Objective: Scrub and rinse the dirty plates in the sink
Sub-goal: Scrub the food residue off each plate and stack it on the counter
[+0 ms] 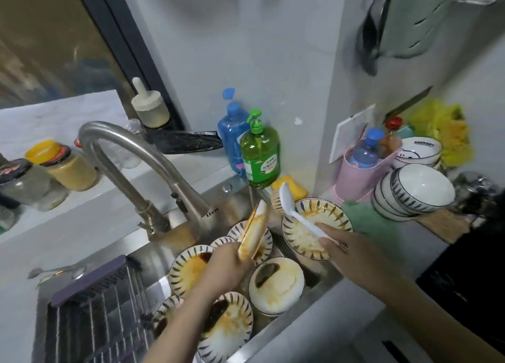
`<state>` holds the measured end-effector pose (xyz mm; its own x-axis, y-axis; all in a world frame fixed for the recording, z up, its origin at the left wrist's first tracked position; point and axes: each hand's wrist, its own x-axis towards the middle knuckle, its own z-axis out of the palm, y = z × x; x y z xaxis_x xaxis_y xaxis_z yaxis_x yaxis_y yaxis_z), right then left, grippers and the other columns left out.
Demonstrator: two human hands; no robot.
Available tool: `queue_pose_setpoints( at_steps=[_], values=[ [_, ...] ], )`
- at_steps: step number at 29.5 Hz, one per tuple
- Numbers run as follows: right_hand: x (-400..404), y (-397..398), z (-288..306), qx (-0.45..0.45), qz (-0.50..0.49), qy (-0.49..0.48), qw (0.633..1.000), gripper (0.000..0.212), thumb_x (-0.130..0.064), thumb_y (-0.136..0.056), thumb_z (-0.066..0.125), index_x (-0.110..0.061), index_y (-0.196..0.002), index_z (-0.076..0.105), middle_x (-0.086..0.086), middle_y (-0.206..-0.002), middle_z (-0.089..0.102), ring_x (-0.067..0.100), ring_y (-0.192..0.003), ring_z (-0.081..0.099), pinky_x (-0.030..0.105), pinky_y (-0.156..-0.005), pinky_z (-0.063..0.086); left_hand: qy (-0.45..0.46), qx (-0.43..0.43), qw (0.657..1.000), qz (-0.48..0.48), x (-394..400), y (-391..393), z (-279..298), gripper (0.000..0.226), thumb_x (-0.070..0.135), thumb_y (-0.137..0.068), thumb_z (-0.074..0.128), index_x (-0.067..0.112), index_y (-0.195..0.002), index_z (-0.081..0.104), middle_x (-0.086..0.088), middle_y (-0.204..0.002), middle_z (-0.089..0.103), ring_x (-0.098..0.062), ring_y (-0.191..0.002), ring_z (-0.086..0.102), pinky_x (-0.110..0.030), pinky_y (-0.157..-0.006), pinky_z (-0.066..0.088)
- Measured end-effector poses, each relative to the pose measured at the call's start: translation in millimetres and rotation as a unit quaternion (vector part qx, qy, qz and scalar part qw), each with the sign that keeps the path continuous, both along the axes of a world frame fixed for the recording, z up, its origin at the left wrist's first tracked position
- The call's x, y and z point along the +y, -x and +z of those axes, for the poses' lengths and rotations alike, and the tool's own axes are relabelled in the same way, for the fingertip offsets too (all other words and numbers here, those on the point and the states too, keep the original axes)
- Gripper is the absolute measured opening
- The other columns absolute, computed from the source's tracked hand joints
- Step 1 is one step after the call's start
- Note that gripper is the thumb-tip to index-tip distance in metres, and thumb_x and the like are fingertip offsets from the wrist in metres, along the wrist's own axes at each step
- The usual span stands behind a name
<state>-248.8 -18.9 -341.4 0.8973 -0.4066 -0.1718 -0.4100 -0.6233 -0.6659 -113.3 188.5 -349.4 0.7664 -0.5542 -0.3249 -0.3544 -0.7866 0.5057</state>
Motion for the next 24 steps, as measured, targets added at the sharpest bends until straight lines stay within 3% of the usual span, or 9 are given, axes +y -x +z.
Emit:
queue_pose_setpoints(
  at_steps=[2,4,6,8,14,24],
  values=[
    [-16,7,1,-0.023,-0.036,-0.019,0.999,0.038,-0.03,-0.099,0.046,-0.032,-0.137,0.05,-0.004,-0.093,0.067,0.011,-0.084,0.061,0.025,-0.075,0.047,-0.031,-0.052,0.996,-0.073,-27,6,2,0.012,0.017,-0.088,0.057,0.015,-0.097,0.065,-0.008,-0.09,0.067,-0.02,-0.079,0.058,-0.022,-0.059,0.033],
    [-24,8,0,-0.028,-0.056,-0.034,0.997,0.037,-0.028,-0.099,0.046,-0.03,-0.135,0.052,-0.005,-0.086,0.063,0.009,-0.078,0.058,0.019,-0.066,0.042,-0.073,-0.07,0.987,-0.124,-43,10,-4,0.038,0.017,-0.091,0.054,0.019,-0.128,0.058,-0.012,-0.117,0.065,-0.029,-0.106,0.06,-0.029,-0.079,0.042],
    [-30,9,-3,-0.032,-0.069,-0.053,0.996,0.036,-0.029,-0.099,0.047,-0.032,-0.134,0.052,-0.01,-0.08,0.059,0.004,-0.073,0.055,0.015,-0.062,0.04,-0.119,-0.084,0.975,-0.169,-55,11,-18,0.055,0.017,-0.095,0.05,0.024,-0.148,0.035,-0.01,-0.147,0.045,-0.03,-0.129,0.047,-0.032,-0.1,0.04],
    [-39,12,-7,-0.033,-0.076,-0.067,0.994,0.037,-0.029,-0.098,0.048,-0.032,-0.134,0.053,-0.01,-0.076,0.058,0.003,-0.067,0.054,0.014,-0.06,0.041,-0.153,-0.105,0.958,-0.218,-70,15,-34,0.065,0.013,-0.096,0.049,0.026,-0.153,0.019,-0.009,-0.158,0.024,-0.028,-0.142,0.03,-0.038,-0.109,0.036],
    [-65,14,-14,-0.024,-0.079,-0.058,0.995,0.036,-0.029,-0.097,0.051,-0.029,-0.133,0.056,-0.014,-0.067,0.054,0.003,-0.063,0.053,0.006,-0.057,0.041,-0.202,-0.118,0.92,-0.316,-115,37,-39,0.08,-0.015,-0.089,0.037,0.019,-0.155,0.006,-0.018,-0.16,0.004,-0.037,-0.147,0.01,-0.043,-0.112,0.028],
    [-95,9,-24,-0.003,-0.068,-0.079,0.995,0.037,-0.029,-0.097,0.05,-0.029,-0.134,0.054,-0.017,-0.065,0.049,-0.003,-0.058,0.048,0.005,-0.05,0.037,-0.254,-0.108,0.894,-0.354,-150,39,-52,0.08,-0.015,-0.089,0.039,0.013,-0.155,0.003,-0.024,-0.159,-0.001,-0.041,-0.146,0.007,-0.045,-0.115,0.021]
  ],
)
